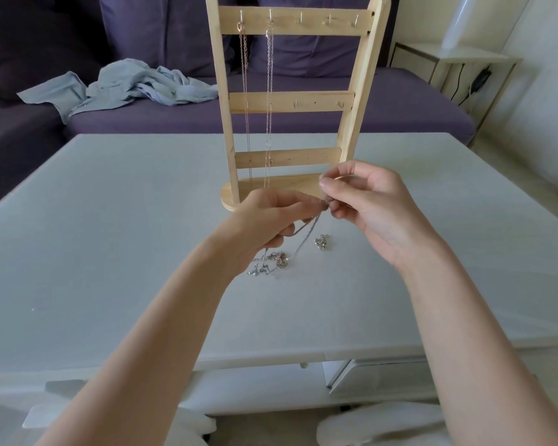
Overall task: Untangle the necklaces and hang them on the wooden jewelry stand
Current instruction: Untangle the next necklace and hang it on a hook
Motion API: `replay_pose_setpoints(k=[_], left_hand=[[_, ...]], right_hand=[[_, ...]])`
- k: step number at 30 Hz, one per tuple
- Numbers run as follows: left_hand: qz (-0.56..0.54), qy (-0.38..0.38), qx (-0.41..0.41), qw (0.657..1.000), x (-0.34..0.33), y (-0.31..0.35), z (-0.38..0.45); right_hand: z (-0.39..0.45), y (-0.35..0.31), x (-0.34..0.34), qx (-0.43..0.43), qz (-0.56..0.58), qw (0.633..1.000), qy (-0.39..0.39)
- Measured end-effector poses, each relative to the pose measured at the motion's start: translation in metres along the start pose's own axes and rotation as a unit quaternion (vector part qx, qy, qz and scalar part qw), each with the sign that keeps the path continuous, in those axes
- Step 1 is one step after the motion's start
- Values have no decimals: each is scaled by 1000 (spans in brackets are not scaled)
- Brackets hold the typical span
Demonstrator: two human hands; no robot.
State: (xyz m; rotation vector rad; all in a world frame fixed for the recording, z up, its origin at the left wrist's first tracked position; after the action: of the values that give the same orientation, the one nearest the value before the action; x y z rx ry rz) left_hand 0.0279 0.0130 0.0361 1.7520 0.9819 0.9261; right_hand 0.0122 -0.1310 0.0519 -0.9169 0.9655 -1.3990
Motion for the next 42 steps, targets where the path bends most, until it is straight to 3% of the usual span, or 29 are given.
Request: replay_pose_setpoints(k=[8,14,19,25,28,34,37,42], left_hand=[[-18,42,-12,999,-4,1,2],[-39,67,-11,997,1,1,3],[-77,77,-2,994,1,0,3],[-139,-8,51,989,2,-2,1],[-100,-3,48,994,5,-2,0],[117,78,-38,989,3,2,1],[138,91,-52,985,3,2,1],[69,71,-37,994,7,5,-1]], right_hand=[[2,0,1,15,-11,1000,-14],[2,-4,4,29,-111,993,-21],[0,-2,1,7,-75,997,-25],[-2,-3,1,-21,4,997,-70],[-3,-2,3,-42,-33,992,-113],[-5,1,6,-57,-212,961,-171],[-4,2,8,-60,-223,963,-138],[-2,-3,18,-56,-143,987,-36]])
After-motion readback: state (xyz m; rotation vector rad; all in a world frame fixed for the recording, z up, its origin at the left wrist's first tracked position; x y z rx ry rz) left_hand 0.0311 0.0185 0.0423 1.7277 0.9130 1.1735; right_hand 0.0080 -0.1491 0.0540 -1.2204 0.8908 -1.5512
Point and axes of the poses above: each hand's wrist, its own z-axis towards the middle knuckle, its own x-axis out of the back of the hand, y = z × x, the point moved 3 cm from there along z, towards the middle knuckle, and after that the axes turned 14 degrees about x, right-handed, at the moved point
